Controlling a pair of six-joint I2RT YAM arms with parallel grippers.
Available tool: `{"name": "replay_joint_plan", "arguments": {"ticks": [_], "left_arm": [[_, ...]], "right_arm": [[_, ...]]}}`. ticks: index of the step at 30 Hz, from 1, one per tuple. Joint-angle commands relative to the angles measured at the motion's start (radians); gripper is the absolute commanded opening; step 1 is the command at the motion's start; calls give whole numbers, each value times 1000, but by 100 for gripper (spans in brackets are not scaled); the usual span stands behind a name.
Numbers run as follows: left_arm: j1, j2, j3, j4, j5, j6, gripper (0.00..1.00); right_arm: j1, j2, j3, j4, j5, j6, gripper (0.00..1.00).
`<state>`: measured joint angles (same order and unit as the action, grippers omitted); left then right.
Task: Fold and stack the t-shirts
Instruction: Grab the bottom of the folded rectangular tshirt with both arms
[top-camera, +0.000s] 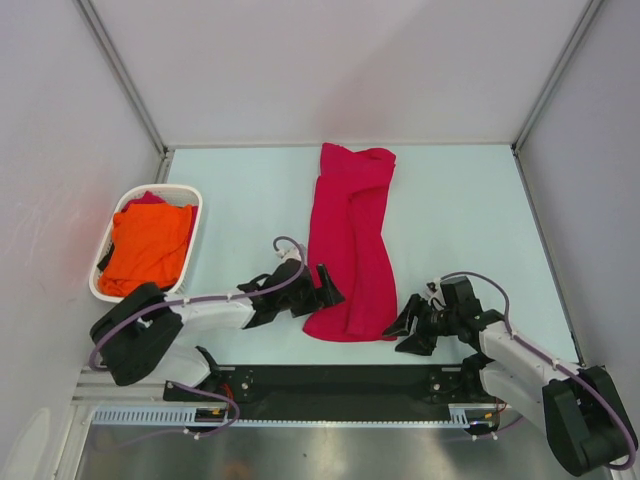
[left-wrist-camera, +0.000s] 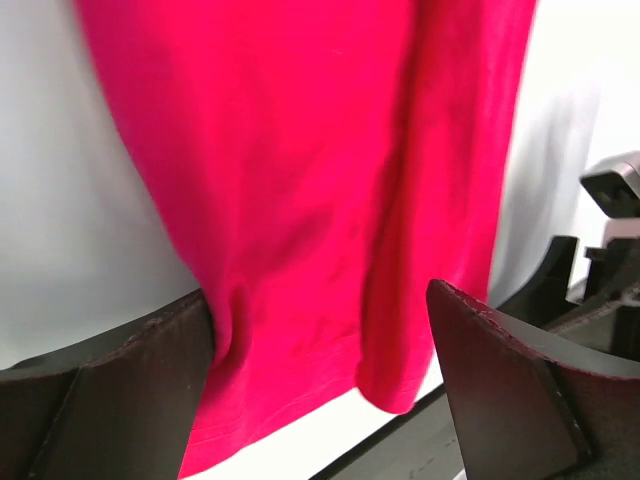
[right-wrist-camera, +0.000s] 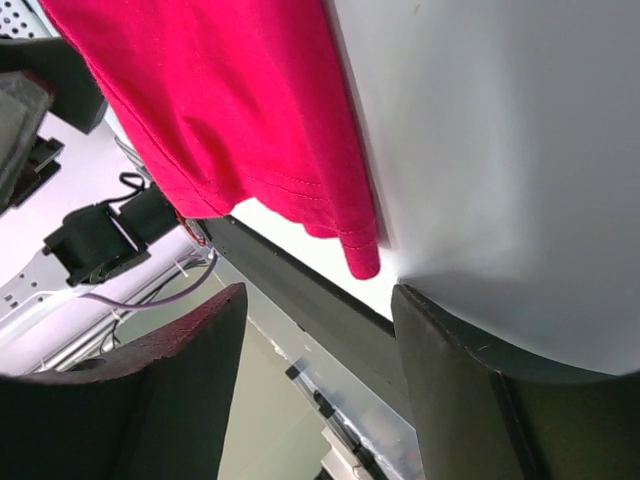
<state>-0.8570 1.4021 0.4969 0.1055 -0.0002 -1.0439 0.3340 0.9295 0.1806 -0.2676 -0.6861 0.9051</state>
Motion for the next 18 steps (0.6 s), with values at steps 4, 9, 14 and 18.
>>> {"name": "replay_joint_plan", "arguments": {"ticks": [4,9,14,18], "left_arm": [[-63,110,-93,-270,-14,-51,92],[-62,64,-90,-328,-49,-53,91],[-63,37,-96,-366,-49,-50,86],[-62,12,-112,-383,-58,-51,83]], "right_arm": [[19,52,-47,-44,300,-17,61],[52,89,-18,7,358,-11,53],[105,137,31,-1,433,-20,51],[138,163,69,-4,480,-21,51]]}}
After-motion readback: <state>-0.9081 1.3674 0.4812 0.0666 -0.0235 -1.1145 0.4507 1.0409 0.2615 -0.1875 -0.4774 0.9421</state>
